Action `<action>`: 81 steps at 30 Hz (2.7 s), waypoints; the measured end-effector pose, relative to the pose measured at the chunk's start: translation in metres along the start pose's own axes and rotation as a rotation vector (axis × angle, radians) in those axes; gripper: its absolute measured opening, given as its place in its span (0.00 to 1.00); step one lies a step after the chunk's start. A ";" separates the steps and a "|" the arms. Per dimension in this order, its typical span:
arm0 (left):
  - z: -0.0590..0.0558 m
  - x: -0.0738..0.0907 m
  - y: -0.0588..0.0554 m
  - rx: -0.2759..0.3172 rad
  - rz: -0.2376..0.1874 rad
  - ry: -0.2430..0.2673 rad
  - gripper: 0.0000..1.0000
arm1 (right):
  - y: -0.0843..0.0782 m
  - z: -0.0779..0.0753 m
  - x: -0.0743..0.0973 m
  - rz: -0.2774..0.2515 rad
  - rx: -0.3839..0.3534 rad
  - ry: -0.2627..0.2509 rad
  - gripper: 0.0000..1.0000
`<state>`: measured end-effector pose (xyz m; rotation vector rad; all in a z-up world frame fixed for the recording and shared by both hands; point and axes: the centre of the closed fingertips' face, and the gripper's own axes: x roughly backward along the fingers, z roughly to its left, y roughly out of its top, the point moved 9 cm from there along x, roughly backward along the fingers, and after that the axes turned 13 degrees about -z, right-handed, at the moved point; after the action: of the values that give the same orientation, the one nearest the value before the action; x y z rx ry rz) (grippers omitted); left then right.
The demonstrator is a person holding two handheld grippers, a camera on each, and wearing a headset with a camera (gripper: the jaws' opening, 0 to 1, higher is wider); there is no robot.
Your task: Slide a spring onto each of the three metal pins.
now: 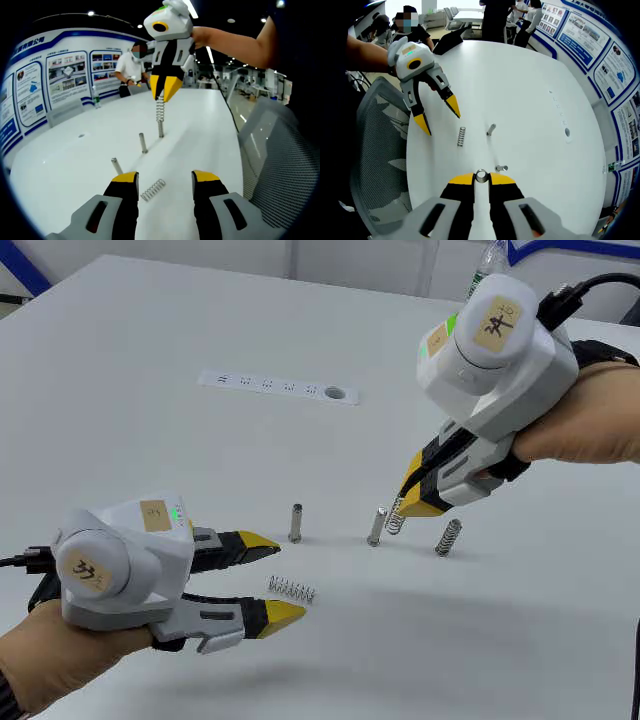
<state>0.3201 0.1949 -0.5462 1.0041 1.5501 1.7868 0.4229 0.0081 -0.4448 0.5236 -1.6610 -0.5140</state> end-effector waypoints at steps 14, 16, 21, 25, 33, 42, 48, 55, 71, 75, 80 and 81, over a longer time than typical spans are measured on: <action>0.006 0.009 -0.003 0.018 0.003 0.049 0.51 | -0.011 -0.032 -0.020 0.012 -0.026 -0.089 0.11; 0.006 0.010 -0.004 0.020 0.005 0.058 0.53 | -0.012 -0.033 -0.024 0.015 -0.031 -0.090 0.11; 0.007 0.011 -0.006 0.025 0.009 0.066 0.55 | -0.015 -0.036 -0.032 0.013 -0.052 -0.083 0.11; 0.007 0.011 -0.005 0.026 0.008 0.068 0.55 | -0.017 -0.037 -0.036 0.017 -0.065 -0.077 0.11; 0.008 0.012 -0.006 0.028 0.011 0.077 0.55 | -0.018 -0.035 -0.040 0.026 -0.068 -0.063 0.11; 0.007 0.014 -0.007 0.028 0.013 0.079 0.54 | -0.019 -0.035 -0.045 0.039 -0.077 -0.052 0.11; 0.008 0.015 -0.007 0.026 0.016 0.079 0.54 | -0.023 -0.036 -0.048 0.046 -0.085 -0.051 0.11; 0.009 0.014 -0.007 0.025 0.016 0.079 0.54 | -0.030 -0.035 -0.057 0.052 -0.109 -0.047 0.11; 0.010 0.015 -0.006 0.023 0.023 0.080 0.54 | -0.040 -0.031 -0.077 0.078 -0.129 -0.047 0.12; 0.009 0.016 -0.006 0.023 0.028 0.080 0.54 | -0.043 -0.031 -0.082 0.086 -0.136 -0.046 0.12; 0.008 0.015 -0.006 0.024 0.029 0.079 0.54 | -0.047 -0.030 -0.086 0.099 -0.131 -0.044 0.12; 0.008 0.015 -0.007 0.024 0.029 0.079 0.54 | -0.048 -0.030 -0.087 0.101 -0.134 -0.043 0.12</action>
<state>0.3183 0.2130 -0.5497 0.9831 1.6158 1.8524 0.4674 0.0207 -0.5374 0.3304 -1.6712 -0.5612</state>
